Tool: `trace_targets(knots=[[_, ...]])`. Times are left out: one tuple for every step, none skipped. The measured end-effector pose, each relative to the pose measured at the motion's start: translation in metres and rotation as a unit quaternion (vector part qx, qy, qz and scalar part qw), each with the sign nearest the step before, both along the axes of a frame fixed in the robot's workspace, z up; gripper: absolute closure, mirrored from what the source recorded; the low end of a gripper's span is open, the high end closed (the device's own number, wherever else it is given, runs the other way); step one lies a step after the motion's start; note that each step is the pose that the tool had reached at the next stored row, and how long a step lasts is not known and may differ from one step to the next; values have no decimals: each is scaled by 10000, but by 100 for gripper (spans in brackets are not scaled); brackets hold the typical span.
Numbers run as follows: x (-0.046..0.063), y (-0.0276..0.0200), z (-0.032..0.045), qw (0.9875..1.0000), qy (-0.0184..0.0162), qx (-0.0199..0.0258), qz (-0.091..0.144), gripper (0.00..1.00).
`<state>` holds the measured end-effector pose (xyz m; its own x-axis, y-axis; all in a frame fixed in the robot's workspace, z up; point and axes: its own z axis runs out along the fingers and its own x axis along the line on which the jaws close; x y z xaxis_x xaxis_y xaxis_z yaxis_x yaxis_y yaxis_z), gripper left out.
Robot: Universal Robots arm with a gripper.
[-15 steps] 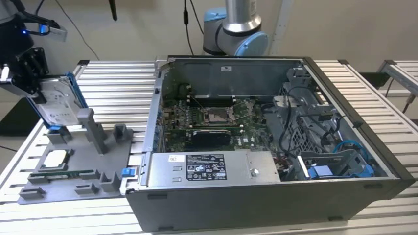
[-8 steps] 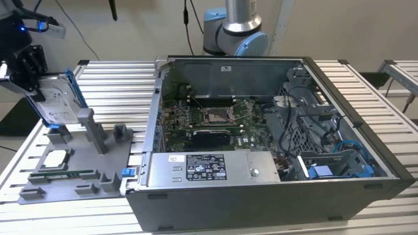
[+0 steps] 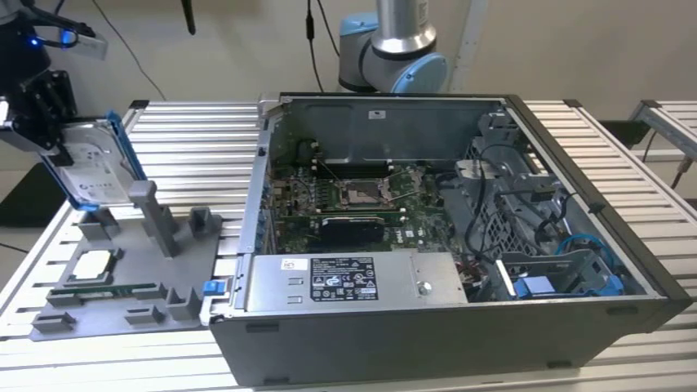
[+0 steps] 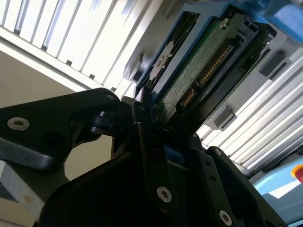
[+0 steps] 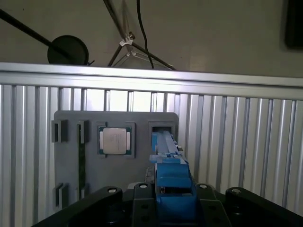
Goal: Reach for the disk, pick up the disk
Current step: 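Pick up the disk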
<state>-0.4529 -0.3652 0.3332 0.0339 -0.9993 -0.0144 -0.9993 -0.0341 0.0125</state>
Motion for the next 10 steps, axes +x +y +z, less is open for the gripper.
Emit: trace_targets(knots=[[0, 0, 12, 10000, 0, 0, 0, 100], [0, 0, 22, 10000, 0, 0, 0, 100], [0, 0, 32, 10000, 0, 0, 0, 100], [0, 0, 41, 10000, 0, 0, 0, 100], [0, 0, 50, 10000, 0, 0, 0, 100], [0, 0, 60, 10000, 0, 0, 0, 100], [0, 0, 70, 10000, 0, 0, 0, 100], [0, 0, 79, 10000, 0, 0, 0, 100], [0, -1, 87, 10000, 0, 0, 1, 100], [0, -1, 96, 10000, 0, 0, 1, 100]])
